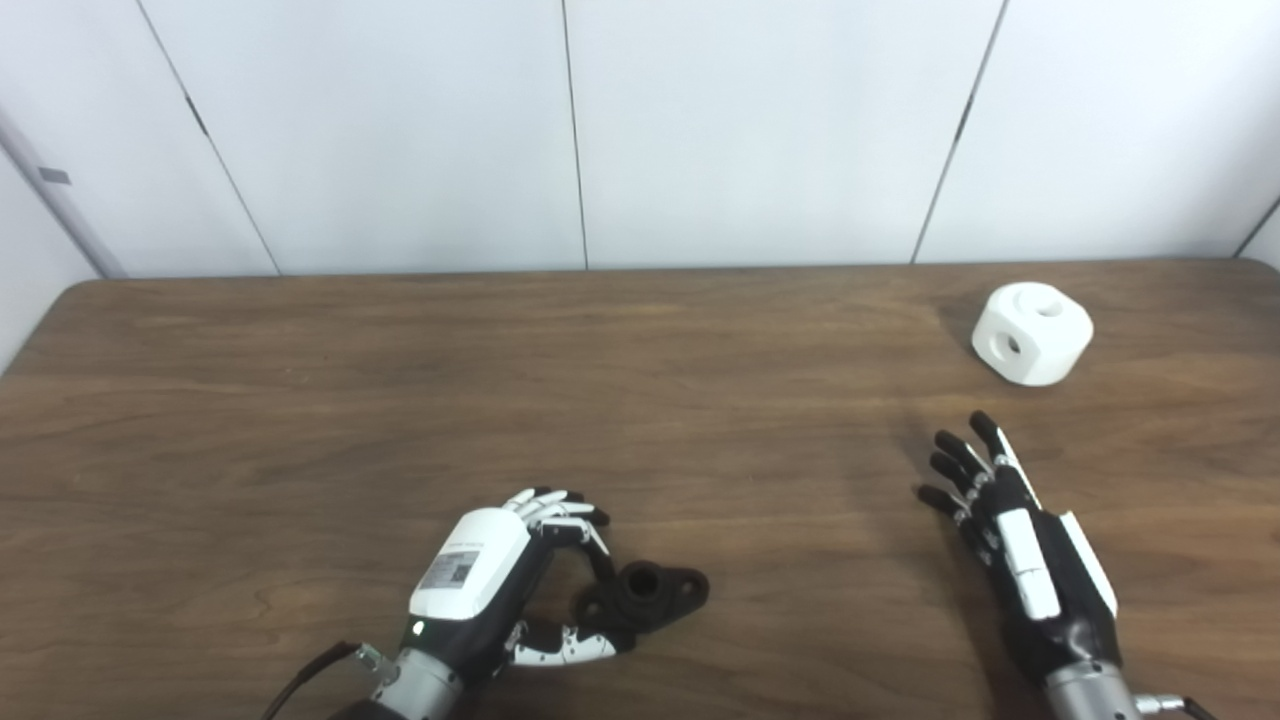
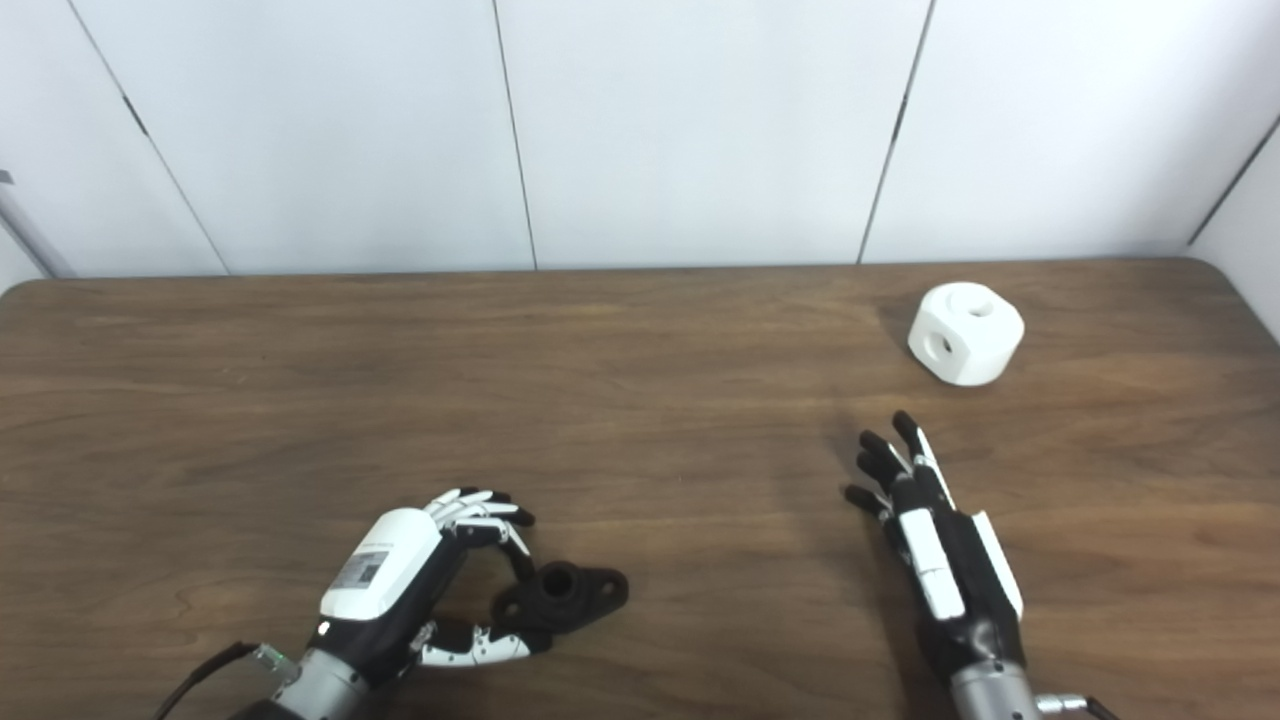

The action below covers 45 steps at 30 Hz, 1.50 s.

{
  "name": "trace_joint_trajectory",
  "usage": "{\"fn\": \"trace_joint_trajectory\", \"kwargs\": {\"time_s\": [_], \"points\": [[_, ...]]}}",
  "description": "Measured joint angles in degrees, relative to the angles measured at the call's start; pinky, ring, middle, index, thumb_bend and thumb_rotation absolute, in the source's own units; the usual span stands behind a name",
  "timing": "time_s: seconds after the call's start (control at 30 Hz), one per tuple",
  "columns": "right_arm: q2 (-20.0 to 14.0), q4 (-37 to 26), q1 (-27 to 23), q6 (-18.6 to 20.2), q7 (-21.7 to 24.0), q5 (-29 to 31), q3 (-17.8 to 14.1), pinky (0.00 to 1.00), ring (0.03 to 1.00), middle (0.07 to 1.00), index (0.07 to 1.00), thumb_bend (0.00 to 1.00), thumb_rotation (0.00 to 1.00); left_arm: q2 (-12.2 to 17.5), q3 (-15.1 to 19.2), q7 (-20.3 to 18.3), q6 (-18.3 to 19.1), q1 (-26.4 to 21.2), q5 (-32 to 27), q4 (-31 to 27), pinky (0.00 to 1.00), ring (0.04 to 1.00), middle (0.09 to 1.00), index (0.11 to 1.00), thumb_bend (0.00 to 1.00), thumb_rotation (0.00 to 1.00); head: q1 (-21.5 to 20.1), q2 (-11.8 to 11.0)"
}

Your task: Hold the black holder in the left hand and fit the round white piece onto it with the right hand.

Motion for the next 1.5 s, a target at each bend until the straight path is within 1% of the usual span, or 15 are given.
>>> {"fn": "trace_joint_trajectory", "kwargs": {"time_s": [0.27,0.5,0.6,0.73,0.8,0.83,0.87,0.93,1.0,1.03,1.1,1.23,1.27,1.37,1.5], "points": [[-0.1,-0.1,0.0,0.2,-0.2,0.0,-0.5,0.85,0.93,0.918,0.992,0.62,0.9,-1.3,-1.1,1.7,-2.6,0.0,0.7,2.0,0.91,0.872,0.792,0.487,0.51,0.06,-1.2,0.4],[-0.2,-0.2,-0.2,0.3,-0.6,-0.2,-1.2,0.87,0.934,0.925,0.997,0.56,0.9,-1.5,-1.2,2.5,-3.8,-0.1,0.7,2.9,0.92,0.879,0.796,0.486,0.52,0.06,-2.7,0.3],[-0.6,-0.4,-0.6,0.2,-0.8,-2.0,-1.4,0.9,0.938,0.942,1.0,0.56,0.93,-1.5,-1.2,2.5,-3.9,-0.1,0.7,3.0,0.92,0.881,0.796,0.486,0.52,0.06,-4.1,0.0],[-1.4,-1.0,-1.3,0.0,-0.9,-4.2,-1.8,0.9,0.916,0.937,0.996,0.52,0.89,-1.3,-1.2,2.5,-4.2,-0.1,0.7,3.1,0.92,0.883,0.796,0.486,0.52,0.06,-5.3,-0.4],[-1.6,-2.1,-1.8,0.0,-1.2,-5.3,-2.1,0.9,0.927,0.936,0.992,0.53,0.85,-1.1,-1.1,2.5,-4.3,-0.1,0.7,3.2,0.93,0.885,0.797,0.486,0.52,0.06,-6.1,-0.6],[-1.6,-2.7,-2.2,0.0,-1.3,-6.2,-2.1,0.89,0.931,0.937,0.991,0.53,0.84,-1.1,-1.1,2.5,-4.4,-0.1,0.7,3.2,0.93,0.885,0.796,0.486,0.52,0.06,-6.2,-0.6],[-1.7,-3.3,-2.6,0.1,-1.6,-7.7,-2.2,0.83,0.917,0.929,0.988,0.54,0.84,-1.0,-1.1,2.4,-4.4,-0.1,0.6,3.2,0.93,0.887,0.798,0.487,0.52,0.06,-7.3,-1.0],[-2.5,-4.8,-3.7,0.5,-2.5,-13.6,-2.1,0.76,0.891,0.918,0.985,0.53,0.84,-0.9,-1.0,2.0,-4.5,-0.2,0.2,3.2,0.93,0.887,0.798,0.486,0.52,0.06,-8.1,-1.1],[-3.6,-5.9,-4.9,2.0,-3.2,-18.5,-2.1,0.77,0.886,0.907,0.975,0.53,0.78,-0.7,-0.7,1.5,-4.8,-0.3,-0.6,3.3,0.93,0.885,0.797,0.486,0.52,0.06,-9.6,-1.5],[-4.3,-6.3,-5.6,2.8,-3.4,-20.9,-2.2,0.79,0.89,0.905,0.968,0.53,0.73,-0.5,-0.5,1.3,-5.0,-0.3,-1.0,3.3,0.93,0.885,0.796,0.486,0.52,0.05,-10.4,-1.7],[-5.2,-7.0,-6.9,4.7,-3.6,-24.5,-2.4,0.8,0.896,0.909,0.964,0.55,0.67,-0.1,-0.2,1.2,-5.9,-0.4,-1.7,3.6,0.93,0.885,0.797,0.486,0.52,0.05,-11.2,-1.8],[-6.3,-7.4,-9.4,7.8,-3.7,-30.1,-2.8,0.75,0.869,0.916,0.955,0.63,0.62,0.5,0.5,1.1,-7.3,-0.5,-2.7,4.6,0.93,0.885,0.795,0.486,0.52,0.05,-13.9,-2.3],[-6.7,-7.6,-10.1,8.5,-3.7,-31.8,-2.7,0.75,0.868,0.912,0.953,0.65,0.6,0.7,0.6,1.1,-7.7,-0.5,-3.0,4.6,0.93,0.885,0.795,0.486,0.52,0.05,-14.1,-2.4],[-8.1,-8.0,-12.7,10.7,-3.4,-36.9,-2.5,0.83,0.917,0.926,0.955,0.67,0.54,1.1,1.1,0.9,-8.8,-0.5,-3.2,4.8,0.94,0.883,0.791,0.486,0.52,0.05,-15.7,-2.7],[-11.0,-8.0,-16.1,12.5,-2.2,-41.7,-1.8,0.9,0.984,0.946,0.933,0.7,0.5,1.2,1.5,0.7,-9.4,-0.4,-3.6,5.1,0.95,0.881,0.792,0.486,0.52,0.05,-16.6,-3.0]]}}
